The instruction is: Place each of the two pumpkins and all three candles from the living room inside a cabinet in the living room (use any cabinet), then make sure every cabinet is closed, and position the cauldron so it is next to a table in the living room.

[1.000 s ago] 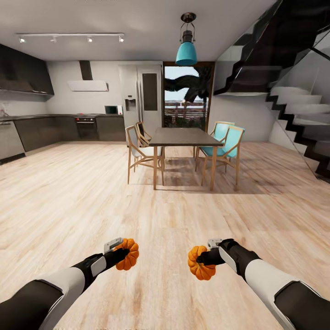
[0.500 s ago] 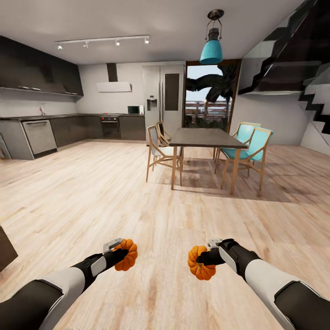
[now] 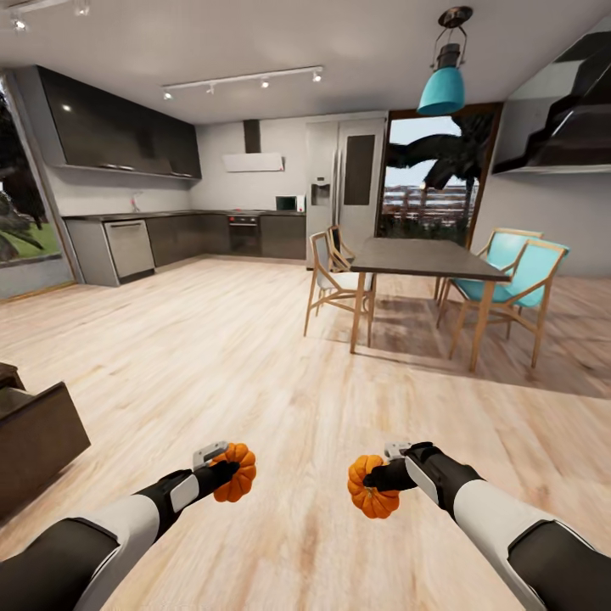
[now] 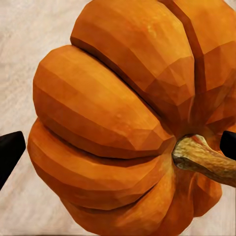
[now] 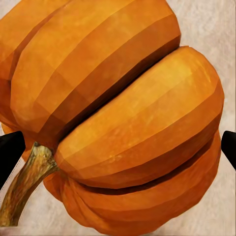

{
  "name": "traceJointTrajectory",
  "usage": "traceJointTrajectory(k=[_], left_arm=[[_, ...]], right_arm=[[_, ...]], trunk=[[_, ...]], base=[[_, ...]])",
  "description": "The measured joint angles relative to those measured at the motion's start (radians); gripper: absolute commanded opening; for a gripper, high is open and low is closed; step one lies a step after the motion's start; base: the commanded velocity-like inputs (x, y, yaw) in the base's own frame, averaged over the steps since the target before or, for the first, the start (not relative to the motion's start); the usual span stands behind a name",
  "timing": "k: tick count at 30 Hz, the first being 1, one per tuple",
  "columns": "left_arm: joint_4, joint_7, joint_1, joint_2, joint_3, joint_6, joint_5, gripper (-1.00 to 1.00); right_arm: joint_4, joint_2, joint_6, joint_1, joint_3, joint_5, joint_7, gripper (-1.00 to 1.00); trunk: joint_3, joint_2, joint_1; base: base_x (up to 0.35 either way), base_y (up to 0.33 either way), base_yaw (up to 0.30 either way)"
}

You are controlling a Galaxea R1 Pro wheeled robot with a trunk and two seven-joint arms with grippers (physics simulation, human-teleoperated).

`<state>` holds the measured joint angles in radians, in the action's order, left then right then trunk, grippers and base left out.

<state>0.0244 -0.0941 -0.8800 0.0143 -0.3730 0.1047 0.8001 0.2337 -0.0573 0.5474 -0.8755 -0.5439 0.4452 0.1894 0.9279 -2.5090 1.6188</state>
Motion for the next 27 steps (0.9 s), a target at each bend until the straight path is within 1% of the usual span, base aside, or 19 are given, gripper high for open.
traceJointTrajectory(k=[6,10,12,13,17,20,22,27], left_arm=[[0.0,0.001,0.0,0.0,0.0,0.0,0.0,-1.0],[0.0,0.001,0.0,0.0,0.002,0.0,0.001,-1.0],[-0.001,0.001,0.0,0.0,0.002,0.0,0.001,-1.0],[-0.001,0.001,-0.001,0.0,0.002,0.0,0.001,-1.0],[-0.001,0.001,0.0,0.0,0.002,0.0,0.001,-1.0],[-0.001,0.001,0.0,0.0,0.002,0.0,0.001,-1.0],[-0.001,0.001,0.0,0.0,0.002,-0.001,0.001,-1.0],[-0.001,0.001,-0.001,0.0,0.002,-0.001,0.001,-1.0]], right_arm=[[0.0,0.0,0.0,0.0,0.0,0.0,0.0,-1.0],[-0.001,0.0,0.0,0.0,0.001,0.002,0.0,-1.0],[0.0,0.0,0.001,0.0,0.002,0.007,0.0,-1.0],[0.0,0.0,0.001,0.0,0.0,0.001,0.0,-1.0],[0.0,0.0,0.001,0.0,0.001,0.001,0.001,-1.0],[0.0,0.0,0.0,0.0,0.0,0.0,0.001,-1.0],[0.0,0.0,0.0,0.0,0.0,0.001,0.001,-1.0],[0.0,0.0,0.0,0.0,0.0,0.001,0.001,-1.0]], trunk=[[0.0,0.0,0.0],[0.0,0.0,0.0],[0.0,0.0,0.0],[0.0,0.0,0.0],[0.0,0.0,0.0],[0.0,0.0,0.0],[-0.001,0.0,0.0],[-0.003,0.0,0.0]], base=[[0.0,-0.006,0.29],[0.0,-0.12,0.29],[0.0,-0.246,0.123],[0.0,-0.266,0.062],[0.0,-0.278,0.039],[0.0,-0.247,0.149],[0.0,-0.144,0.213],[0.0,-0.012,0.26]])
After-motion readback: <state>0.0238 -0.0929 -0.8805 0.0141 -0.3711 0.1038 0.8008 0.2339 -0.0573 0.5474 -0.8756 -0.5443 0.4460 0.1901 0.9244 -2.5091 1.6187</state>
